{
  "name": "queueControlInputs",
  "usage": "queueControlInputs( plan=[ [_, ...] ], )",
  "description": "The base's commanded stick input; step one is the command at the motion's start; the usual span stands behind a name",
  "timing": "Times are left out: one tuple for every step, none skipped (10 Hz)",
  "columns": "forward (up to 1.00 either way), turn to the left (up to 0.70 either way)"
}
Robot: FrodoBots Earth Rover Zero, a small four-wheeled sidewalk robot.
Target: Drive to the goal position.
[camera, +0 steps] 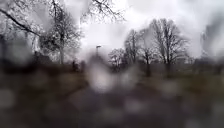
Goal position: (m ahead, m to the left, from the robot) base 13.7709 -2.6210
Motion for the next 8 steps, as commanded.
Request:
queueControlInputs(
  plan=[
    [1.00,0.00],
    [1.00,0.00],
    [1.00,0.00],
    [1.00,0.00],
    [1.00,0.00],
    [1.00,0.00],
    [1.00,0.00],
    [1.00,0.00]
  ],
)
